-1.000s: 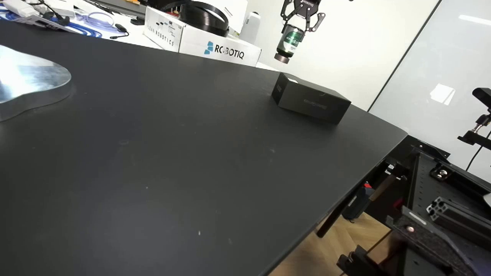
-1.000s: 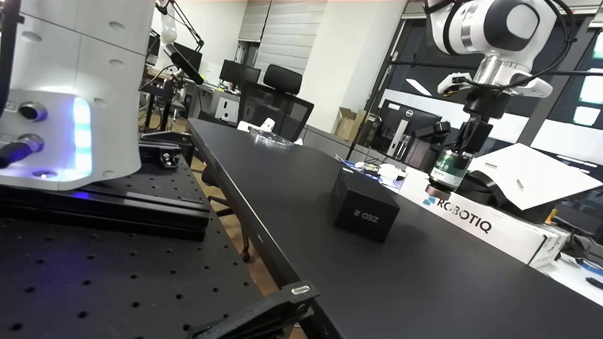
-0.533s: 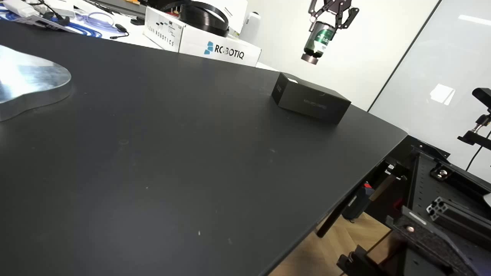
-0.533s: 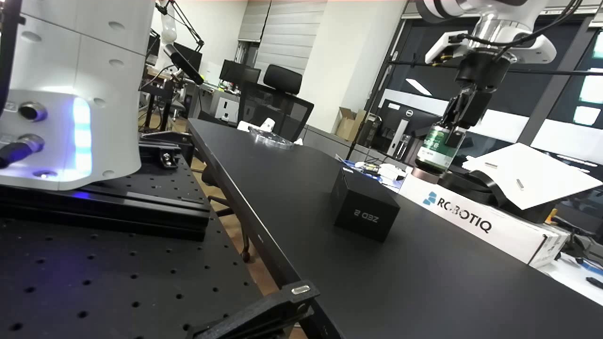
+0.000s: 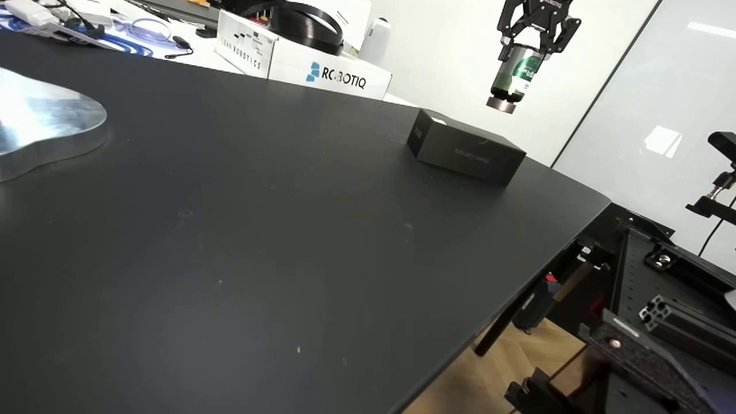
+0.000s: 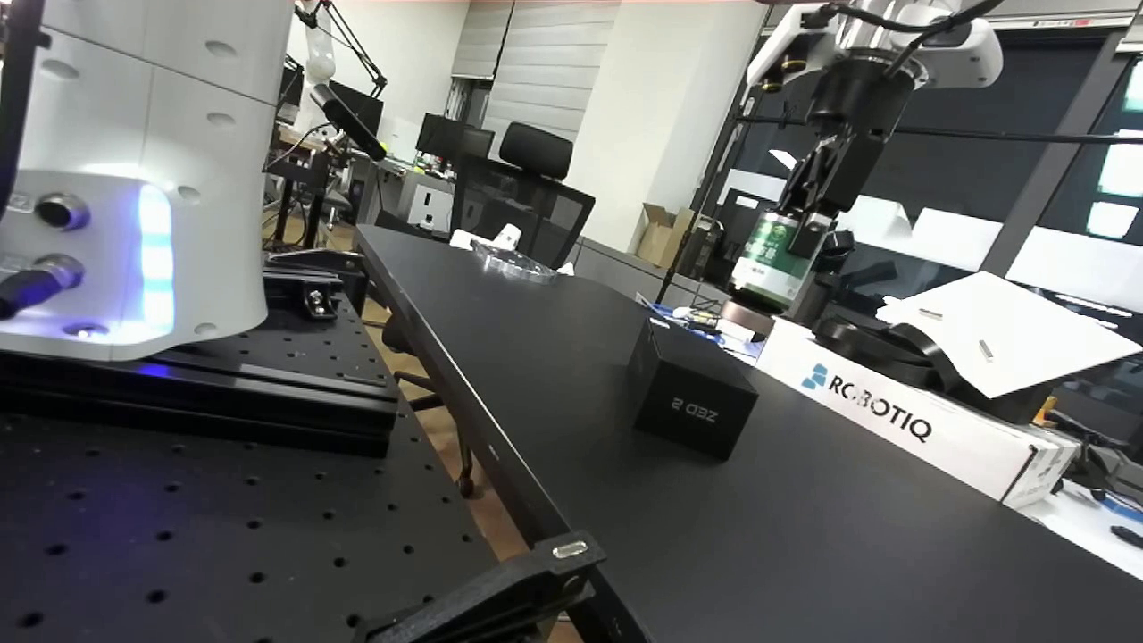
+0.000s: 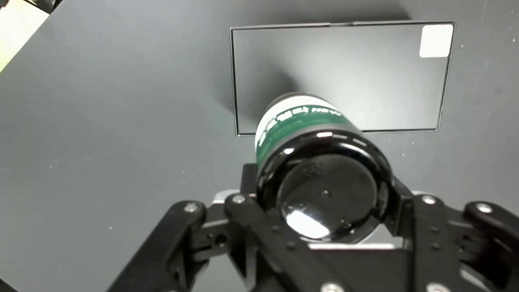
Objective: Put the bottle on the box
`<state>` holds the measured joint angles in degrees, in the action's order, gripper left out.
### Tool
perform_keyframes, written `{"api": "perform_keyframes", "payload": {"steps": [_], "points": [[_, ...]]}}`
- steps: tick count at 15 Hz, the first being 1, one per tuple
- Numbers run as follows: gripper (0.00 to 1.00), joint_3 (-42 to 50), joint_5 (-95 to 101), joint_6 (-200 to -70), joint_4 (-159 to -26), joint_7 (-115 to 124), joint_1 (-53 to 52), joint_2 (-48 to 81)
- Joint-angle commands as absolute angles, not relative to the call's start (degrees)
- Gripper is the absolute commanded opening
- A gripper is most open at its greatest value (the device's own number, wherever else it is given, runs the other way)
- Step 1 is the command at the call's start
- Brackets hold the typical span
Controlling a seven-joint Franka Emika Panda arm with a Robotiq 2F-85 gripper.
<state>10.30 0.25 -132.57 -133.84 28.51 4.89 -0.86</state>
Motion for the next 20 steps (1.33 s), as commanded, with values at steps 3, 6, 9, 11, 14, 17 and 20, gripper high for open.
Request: {"api": "perform_keyframes", "payload": {"steps": [3, 6, 9, 11, 14, 17, 20], "points": [[0.44, 9.0, -2.9, -139.9, -142.0, 23.3, 6.3, -4.0], [0.44, 8.8, -5.7, -143.3, -143.7, 20.6, 6.4, -2.9], [0.44, 8.7, -7.2, -145.2, -144.9, 19.0, 6.4, -2.5], [0.67, 8.7, -7.3, -146.0, -145.5, 18.5, 6.5, -3.1], [0.98, 8.8, -7.8, -144.9, -145.5, 17.4, 6.6, -4.8], [1.00, 9.0, -8.2, -143.1, -145.4, 16.5, 6.9, -8.1], [1.00, 9.2, -8.3, -140.1, -145.0, 15.6, 7.5, -11.2]]}}
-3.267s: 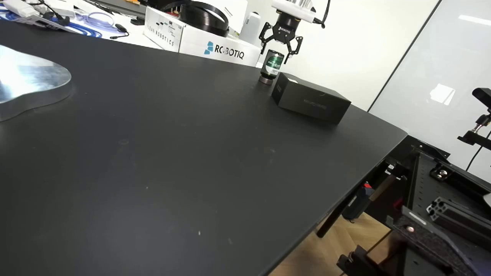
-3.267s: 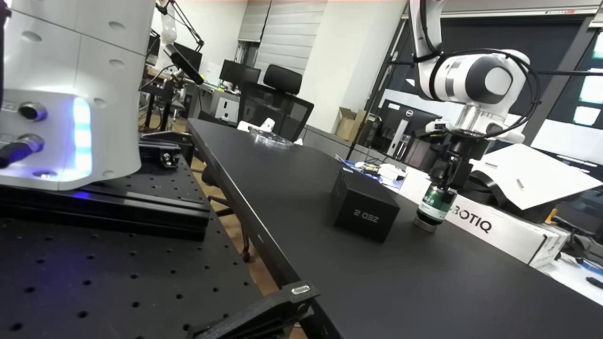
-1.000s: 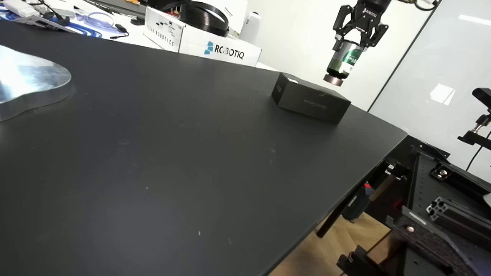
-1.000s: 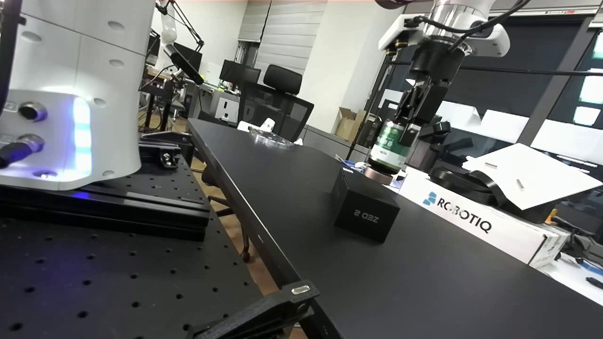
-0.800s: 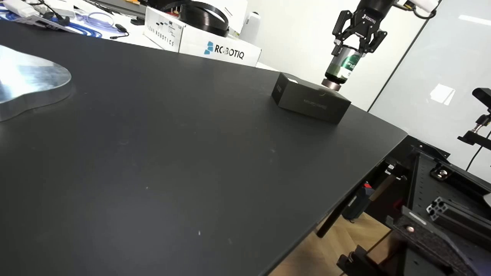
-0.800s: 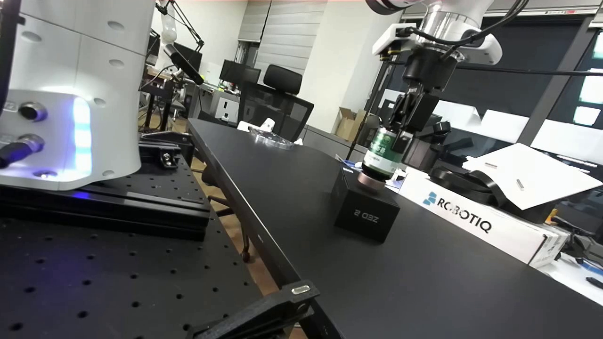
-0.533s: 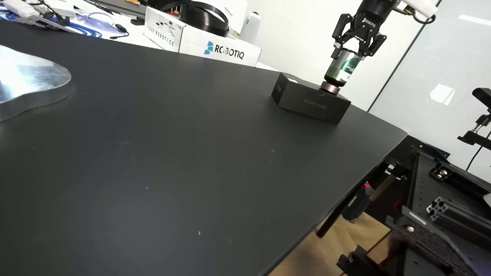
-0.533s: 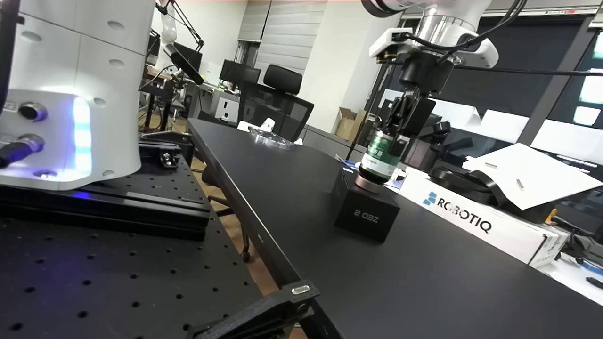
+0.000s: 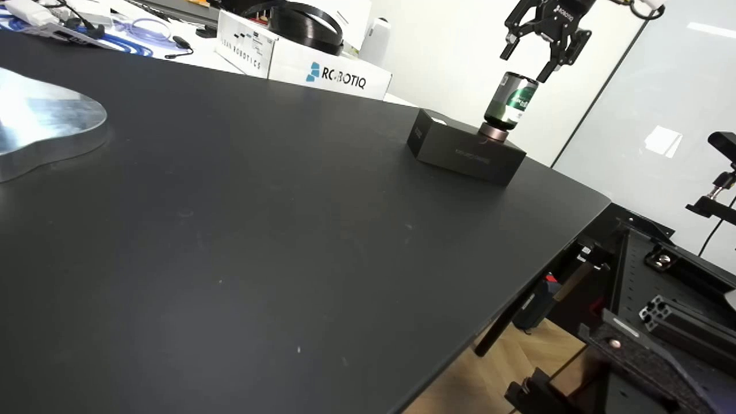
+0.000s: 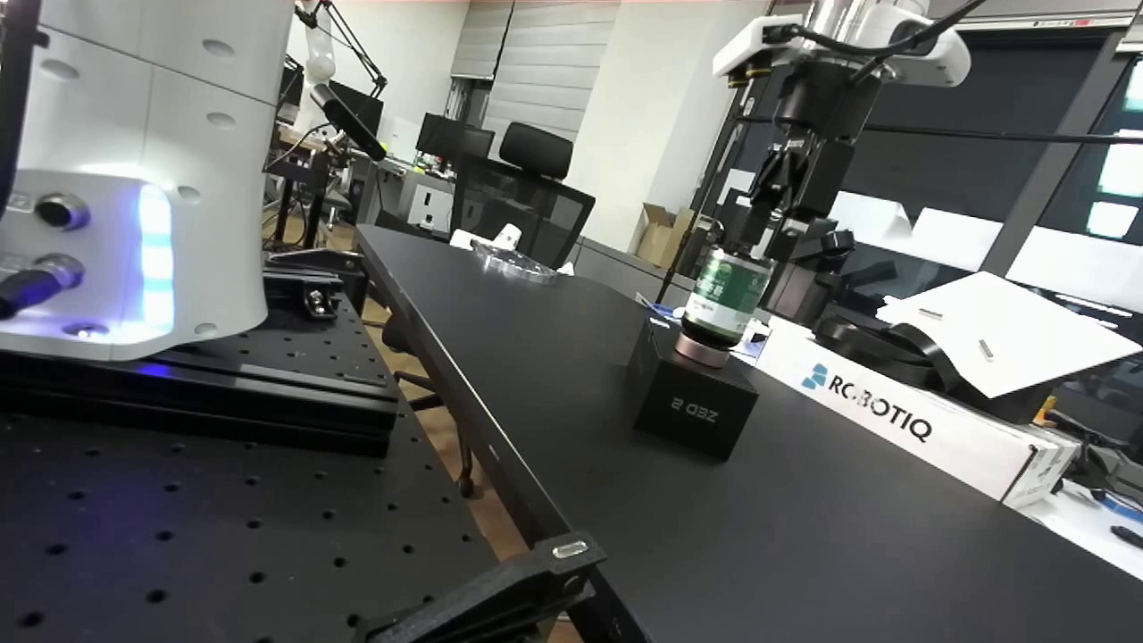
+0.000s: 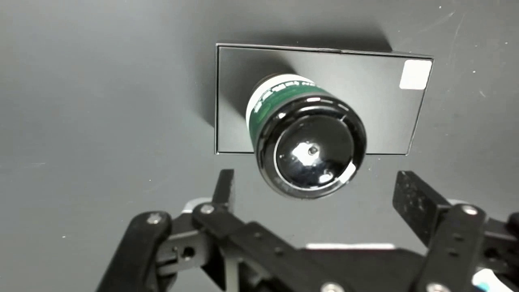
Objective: Put the bottle on the box
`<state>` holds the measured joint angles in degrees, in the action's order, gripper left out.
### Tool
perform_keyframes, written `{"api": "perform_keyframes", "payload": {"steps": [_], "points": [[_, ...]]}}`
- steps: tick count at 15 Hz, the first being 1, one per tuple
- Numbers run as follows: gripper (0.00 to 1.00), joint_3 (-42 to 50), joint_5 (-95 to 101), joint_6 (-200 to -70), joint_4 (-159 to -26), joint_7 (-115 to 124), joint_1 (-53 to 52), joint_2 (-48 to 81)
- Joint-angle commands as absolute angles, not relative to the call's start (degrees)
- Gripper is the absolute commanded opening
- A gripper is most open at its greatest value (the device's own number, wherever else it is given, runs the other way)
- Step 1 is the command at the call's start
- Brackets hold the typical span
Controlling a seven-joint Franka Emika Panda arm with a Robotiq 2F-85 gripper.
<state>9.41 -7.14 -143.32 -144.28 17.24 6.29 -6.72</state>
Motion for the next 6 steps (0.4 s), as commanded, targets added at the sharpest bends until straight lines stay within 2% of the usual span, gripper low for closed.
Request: {"api": "perform_keyframes", "payload": {"steps": [1, 6], "points": [[1.00, 9.1, -7.7, -138.9, -144.8, 15.7, 7.8, -11.8], [1.00, 8.5, -7.3, -139.4, -144.2, 16.4, 8.2, -10.6]]}}
